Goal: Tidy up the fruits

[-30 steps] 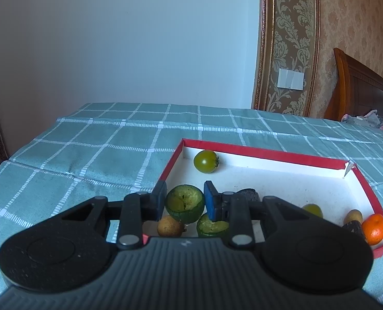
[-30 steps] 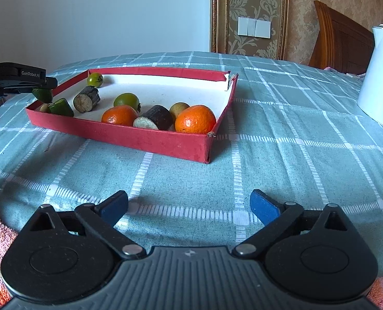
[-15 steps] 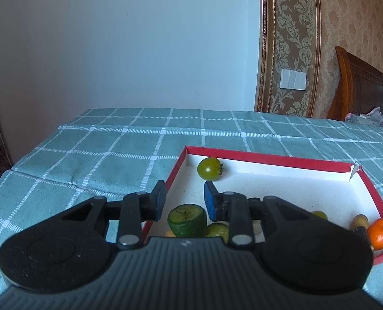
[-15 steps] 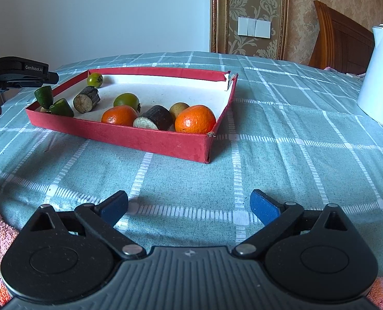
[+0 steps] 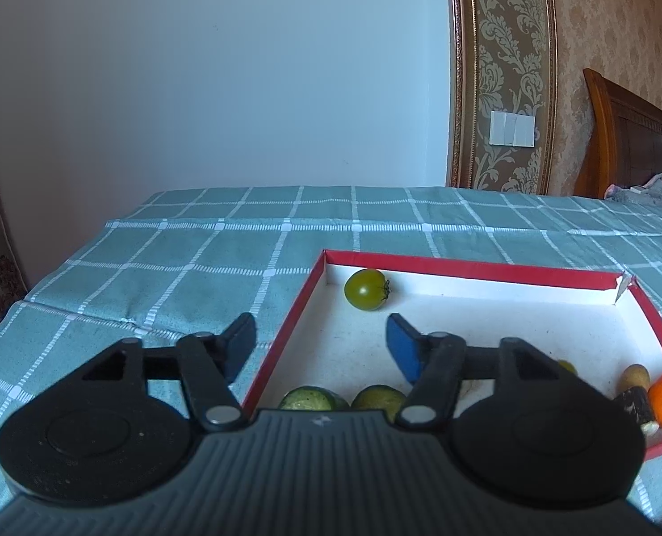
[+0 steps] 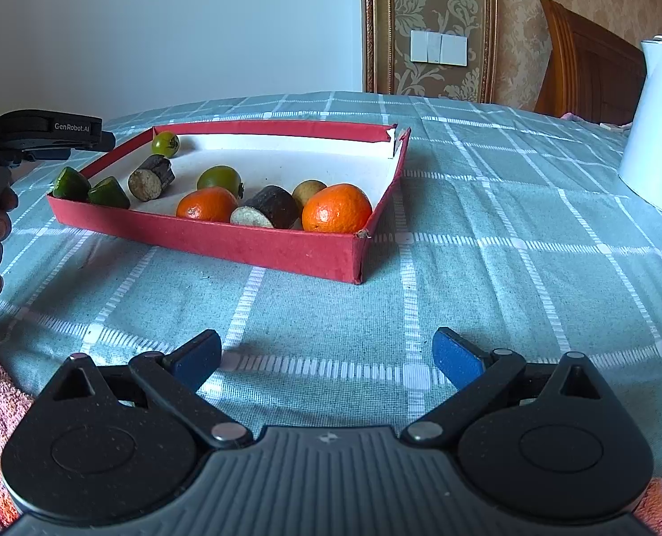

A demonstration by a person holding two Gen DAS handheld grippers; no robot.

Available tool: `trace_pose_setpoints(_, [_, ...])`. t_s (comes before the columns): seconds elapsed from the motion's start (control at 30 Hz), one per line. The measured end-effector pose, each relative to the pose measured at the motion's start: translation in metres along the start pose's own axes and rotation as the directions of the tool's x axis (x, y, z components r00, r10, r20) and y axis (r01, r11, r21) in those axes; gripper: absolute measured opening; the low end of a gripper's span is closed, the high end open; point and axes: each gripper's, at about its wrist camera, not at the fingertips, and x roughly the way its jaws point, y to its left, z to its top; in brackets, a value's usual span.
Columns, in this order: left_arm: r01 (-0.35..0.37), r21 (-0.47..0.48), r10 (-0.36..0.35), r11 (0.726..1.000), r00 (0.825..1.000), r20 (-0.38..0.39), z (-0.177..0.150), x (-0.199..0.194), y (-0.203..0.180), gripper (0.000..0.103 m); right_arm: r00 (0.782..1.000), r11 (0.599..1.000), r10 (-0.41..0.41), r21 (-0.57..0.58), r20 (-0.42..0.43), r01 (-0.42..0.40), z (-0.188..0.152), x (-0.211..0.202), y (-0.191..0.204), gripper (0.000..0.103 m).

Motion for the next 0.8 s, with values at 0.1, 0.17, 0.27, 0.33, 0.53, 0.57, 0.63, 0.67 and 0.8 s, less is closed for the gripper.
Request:
trace_pose_setpoints(0.1, [-0.028,-0.006,0.028,1.000,0.999,0.022,0.000,-0.008,0.001,0.093,1.000,1.000,0.000,0.000,0.000,0.000,0.000,0.000,0.000,0.102])
trace_pose_setpoints(0.17, [-0.019,-0.013,0.019,1.000,1.000,0.018,0.002,-0.014,0.003,0.095,1.000,1.000,0.001,0.000,0.000,-0.001,0.000,0.000,0.000,0.102])
trace_pose_setpoints(0.27, [-0.020,-0.025,0.020,0.999,1.000,0.016,0.005,-0.026,0.005,0.101,1.000,1.000,0.006,0.007,0.003,-0.006,0.000,0.000,-0.002,0.102])
trace_pose_setpoints(0.33, [-0.023,-0.033,0.023,0.999,1.000,0.020,0.006,-0.036,0.007,0.103,1.000,1.000,0.013,0.015,0.007,-0.013,0.000,-0.001,-0.003,0.101])
trace_pose_setpoints(0.53, [-0.016,-0.041,0.015,0.999,1.000,-0.014,0.007,-0.060,0.009,0.103,0.999,0.996,0.004,0.087,0.047,-0.008,0.002,-0.008,-0.013,0.102])
trace_pose_setpoints(0.57, [-0.010,-0.041,0.010,0.999,1.000,-0.019,0.006,-0.064,0.009,0.103,0.998,0.995,-0.003,0.100,0.055,-0.003,0.003,-0.011,-0.014,0.102])
trace_pose_setpoints(0.63, [0.000,-0.046,-0.001,0.999,1.000,-0.028,0.003,-0.072,0.007,0.103,0.997,0.994,-0.007,0.113,0.083,-0.003,0.007,-0.019,-0.013,0.102])
trace_pose_setpoints(0.67, [0.004,-0.049,-0.006,0.999,0.999,-0.034,0.002,-0.076,0.006,0.103,0.995,0.994,-0.009,0.114,0.100,-0.003,0.009,-0.024,-0.011,0.102])
trace_pose_setpoints(0.8, [0.014,-0.044,-0.016,0.999,0.999,-0.045,-0.004,-0.091,-0.004,0.103,0.978,0.996,-0.042,0.090,0.202,0.024,0.020,-0.049,0.006,0.102])
